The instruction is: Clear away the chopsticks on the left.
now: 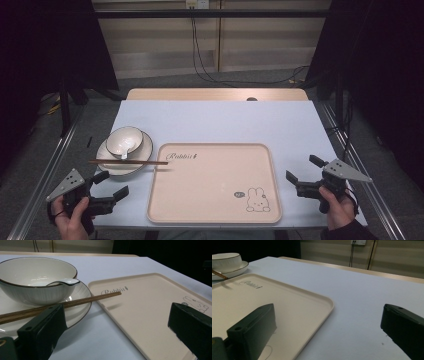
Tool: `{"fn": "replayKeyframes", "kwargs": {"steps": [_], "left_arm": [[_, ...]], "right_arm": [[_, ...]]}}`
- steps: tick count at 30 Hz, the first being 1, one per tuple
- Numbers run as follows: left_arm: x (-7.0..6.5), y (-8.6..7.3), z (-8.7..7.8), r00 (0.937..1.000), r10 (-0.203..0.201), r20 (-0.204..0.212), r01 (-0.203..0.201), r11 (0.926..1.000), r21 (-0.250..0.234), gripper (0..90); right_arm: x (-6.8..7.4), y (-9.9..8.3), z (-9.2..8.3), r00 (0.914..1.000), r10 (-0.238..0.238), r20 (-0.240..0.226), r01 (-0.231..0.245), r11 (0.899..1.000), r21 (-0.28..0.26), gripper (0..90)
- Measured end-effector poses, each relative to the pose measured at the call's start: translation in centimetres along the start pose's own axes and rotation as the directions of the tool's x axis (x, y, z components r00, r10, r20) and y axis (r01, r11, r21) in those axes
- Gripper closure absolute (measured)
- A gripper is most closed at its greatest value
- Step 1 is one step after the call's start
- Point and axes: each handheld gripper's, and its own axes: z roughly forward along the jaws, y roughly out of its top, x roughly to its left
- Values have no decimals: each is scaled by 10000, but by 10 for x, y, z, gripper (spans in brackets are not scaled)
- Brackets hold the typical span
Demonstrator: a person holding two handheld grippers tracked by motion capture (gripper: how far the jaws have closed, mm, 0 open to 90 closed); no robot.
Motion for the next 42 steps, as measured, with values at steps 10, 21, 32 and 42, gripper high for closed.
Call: {"fn": "replayKeyframes", "kwargs": {"steps": [10, 21, 32, 42], "left_arm": [[-1, -1, -2, 9986, 90, 520, -100, 9998, 176, 16], [8, 7, -3, 9934, 553, 1009, -619, 9961, 628, 35], [35, 23, -4, 9766, 1742, 1258, -1930, 9686, 1569, 40], [71, 26, 12, 9657, 2447, 874, -2573, 9471, 1920, 44]], "right_arm": [[2, -1, 3, 9997, -129, -224, 134, 9997, 202, 7], [3, -2, 5, 9991, -45, -428, 56, 9997, 254, 18], [4, -1, 7, 9986, -152, -503, 167, 9994, 294, 24], [5, -1, 8, 9983, -130, -567, 150, 9993, 356, 25]]}}
